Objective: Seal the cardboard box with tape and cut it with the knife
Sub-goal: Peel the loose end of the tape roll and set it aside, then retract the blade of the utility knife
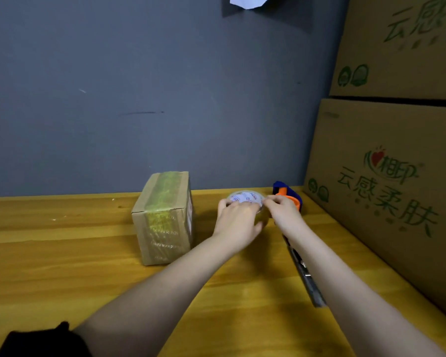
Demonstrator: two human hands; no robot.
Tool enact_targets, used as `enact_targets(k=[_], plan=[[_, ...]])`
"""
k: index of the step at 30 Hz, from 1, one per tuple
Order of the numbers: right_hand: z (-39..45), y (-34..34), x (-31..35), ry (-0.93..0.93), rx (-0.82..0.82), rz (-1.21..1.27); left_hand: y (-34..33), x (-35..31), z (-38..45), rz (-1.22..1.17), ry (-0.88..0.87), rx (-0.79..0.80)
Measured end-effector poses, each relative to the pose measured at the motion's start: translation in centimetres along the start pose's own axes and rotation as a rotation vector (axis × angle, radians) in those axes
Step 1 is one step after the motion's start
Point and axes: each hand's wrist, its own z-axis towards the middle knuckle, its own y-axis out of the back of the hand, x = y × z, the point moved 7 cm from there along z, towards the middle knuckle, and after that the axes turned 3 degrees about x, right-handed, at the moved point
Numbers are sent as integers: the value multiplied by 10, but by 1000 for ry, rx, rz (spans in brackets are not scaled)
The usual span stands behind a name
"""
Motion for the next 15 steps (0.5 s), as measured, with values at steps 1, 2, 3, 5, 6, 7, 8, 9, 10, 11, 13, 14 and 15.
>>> enact_targets(k=[1,2,3,5,6,7,8,9,10,11,13,14,15], plan=[[10,0,-4,-10,2,-56,-5,1,6,20,8,-3],[21,-1,-10,-25,8,-111,-12,3,13,31,29,-1],[31,-3,-15,-36,8,-159,-19,7,20,22,61,5],[49,-6,-25,-50,-1,-268,-33,14,33,-26,133,31],[56,-8,-30,-55,0,-341,-40,18,38,-38,158,51],[62,-10,-35,-61,8,-414,-47,21,43,-36,172,73],[65,-12,-38,-71,21,-479,-53,23,47,-28,177,96],[69,-14,-42,-76,30,-536,-59,25,50,-19,180,115],[71,-16,-44,-80,39,-584,-64,27,54,-11,182,129],[74,-18,-47,-81,46,-628,-69,28,56,-7,185,142],[79,-22,-52,-93,60,-687,-77,29,61,1,187,155],[81,-23,-55,-105,66,-705,-80,28,63,5,185,158],[83,-23,-58,-117,70,-721,-82,27,64,10,182,157]])
